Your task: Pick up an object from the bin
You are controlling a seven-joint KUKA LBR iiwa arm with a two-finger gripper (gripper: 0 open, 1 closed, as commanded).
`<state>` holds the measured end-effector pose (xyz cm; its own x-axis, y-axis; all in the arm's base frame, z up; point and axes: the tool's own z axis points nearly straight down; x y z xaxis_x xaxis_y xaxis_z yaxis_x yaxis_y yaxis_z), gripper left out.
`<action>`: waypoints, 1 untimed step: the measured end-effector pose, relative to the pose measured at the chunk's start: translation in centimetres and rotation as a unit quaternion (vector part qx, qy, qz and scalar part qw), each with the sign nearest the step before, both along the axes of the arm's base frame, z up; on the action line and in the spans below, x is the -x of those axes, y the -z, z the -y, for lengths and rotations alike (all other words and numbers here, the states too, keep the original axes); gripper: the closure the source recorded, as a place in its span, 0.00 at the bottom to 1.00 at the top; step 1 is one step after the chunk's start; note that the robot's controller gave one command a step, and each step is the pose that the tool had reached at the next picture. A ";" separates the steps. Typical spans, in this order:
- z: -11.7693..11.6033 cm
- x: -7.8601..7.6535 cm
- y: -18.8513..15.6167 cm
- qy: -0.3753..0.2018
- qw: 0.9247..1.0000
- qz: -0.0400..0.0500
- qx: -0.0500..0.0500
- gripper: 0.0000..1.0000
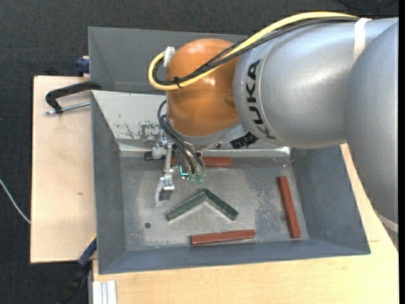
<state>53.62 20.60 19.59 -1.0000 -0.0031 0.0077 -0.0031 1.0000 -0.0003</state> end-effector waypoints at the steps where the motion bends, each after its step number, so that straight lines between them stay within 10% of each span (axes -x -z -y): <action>1: 0.1 -0.2 -0.4 0.001 1.000 0.004 -0.001 0.00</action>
Offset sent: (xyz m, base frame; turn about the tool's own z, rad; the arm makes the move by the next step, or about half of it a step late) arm -0.0043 -0.0935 -0.1259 -0.3473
